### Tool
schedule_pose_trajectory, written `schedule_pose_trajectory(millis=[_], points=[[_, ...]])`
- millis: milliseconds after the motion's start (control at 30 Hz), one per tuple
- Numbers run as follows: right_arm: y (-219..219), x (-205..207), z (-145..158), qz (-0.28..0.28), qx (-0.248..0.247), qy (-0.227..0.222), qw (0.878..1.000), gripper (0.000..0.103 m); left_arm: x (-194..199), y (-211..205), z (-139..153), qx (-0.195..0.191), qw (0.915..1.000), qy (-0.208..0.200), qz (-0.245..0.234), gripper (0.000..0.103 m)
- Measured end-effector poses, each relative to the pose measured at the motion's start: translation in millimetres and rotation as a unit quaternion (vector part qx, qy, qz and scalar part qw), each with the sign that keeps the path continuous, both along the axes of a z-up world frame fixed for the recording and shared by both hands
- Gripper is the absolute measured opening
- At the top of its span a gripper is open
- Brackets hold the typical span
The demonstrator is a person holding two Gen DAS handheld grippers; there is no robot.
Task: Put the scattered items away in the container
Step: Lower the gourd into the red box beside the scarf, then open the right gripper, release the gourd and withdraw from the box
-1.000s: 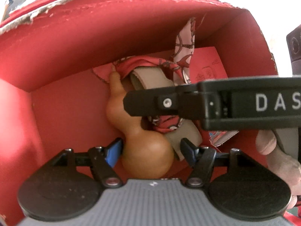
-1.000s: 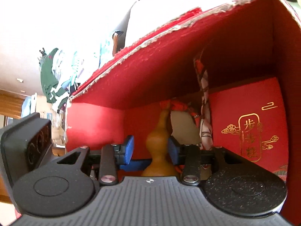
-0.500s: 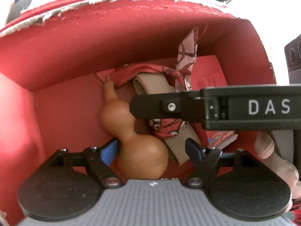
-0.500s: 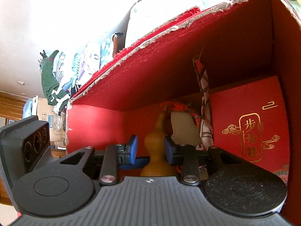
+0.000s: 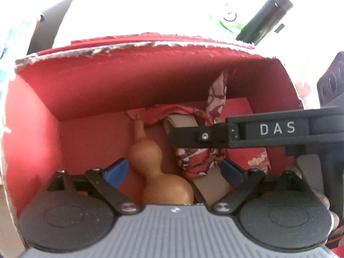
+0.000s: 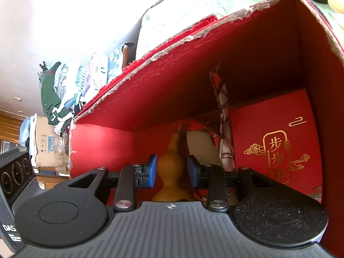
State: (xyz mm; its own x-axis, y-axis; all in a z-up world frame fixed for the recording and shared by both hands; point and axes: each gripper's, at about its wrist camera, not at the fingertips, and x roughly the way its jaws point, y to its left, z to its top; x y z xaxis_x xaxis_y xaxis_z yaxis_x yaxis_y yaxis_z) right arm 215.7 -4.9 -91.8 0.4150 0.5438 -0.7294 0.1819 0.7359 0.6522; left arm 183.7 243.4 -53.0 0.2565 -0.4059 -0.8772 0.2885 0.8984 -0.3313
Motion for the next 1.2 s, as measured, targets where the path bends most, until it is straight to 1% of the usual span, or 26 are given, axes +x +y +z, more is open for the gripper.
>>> schedule_pose_trajectory(millis=[200,267,333,433,500,600,800,867,1000,1067,1200], points=[[3,-2,2,-0.004,-0.009,-0.003,1.000,0.035,0,5,2,0.001,0.9995,-0.015,0.027,0.093],[4,-3,2,-0.003,-0.010,-0.004,1.000,0.035,-7,6,16,0.004,0.9991,-0.025,0.034,0.093],[9,-2,3,-0.002,-0.011,-0.006,1.000,0.035,-7,2,12,0.012,0.9985,-0.039,0.038,0.093],[7,-5,4,-0.004,-0.014,-0.016,1.000,0.035,-11,-3,15,0.029,0.9963,-0.070,0.041,0.093],[7,-5,6,-0.010,-0.022,-0.022,0.999,0.035,-14,-5,20,0.042,0.9938,-0.094,0.042,0.093],[7,-6,11,-0.017,-0.038,-0.039,0.998,0.035,-16,-9,22,0.067,0.9903,-0.114,0.044,0.093],[8,-10,15,-0.022,-0.055,-0.059,0.996,0.035,-26,-18,28,0.120,0.9768,-0.169,0.054,0.096],[9,-11,16,-0.026,-0.062,-0.064,0.996,0.035,-28,-19,29,0.130,0.9735,-0.178,0.062,0.096],[12,-18,24,-0.037,-0.089,-0.093,0.991,0.035,-29,-16,30,0.137,0.9702,-0.184,0.079,0.096],[3,-27,29,-0.045,-0.101,-0.108,0.988,0.035,-29,-14,31,0.139,0.9685,-0.186,0.090,0.096],[-3,-42,35,-0.069,-0.097,-0.130,0.984,0.035,-29,-15,32,0.150,0.9635,-0.195,0.105,0.096]])
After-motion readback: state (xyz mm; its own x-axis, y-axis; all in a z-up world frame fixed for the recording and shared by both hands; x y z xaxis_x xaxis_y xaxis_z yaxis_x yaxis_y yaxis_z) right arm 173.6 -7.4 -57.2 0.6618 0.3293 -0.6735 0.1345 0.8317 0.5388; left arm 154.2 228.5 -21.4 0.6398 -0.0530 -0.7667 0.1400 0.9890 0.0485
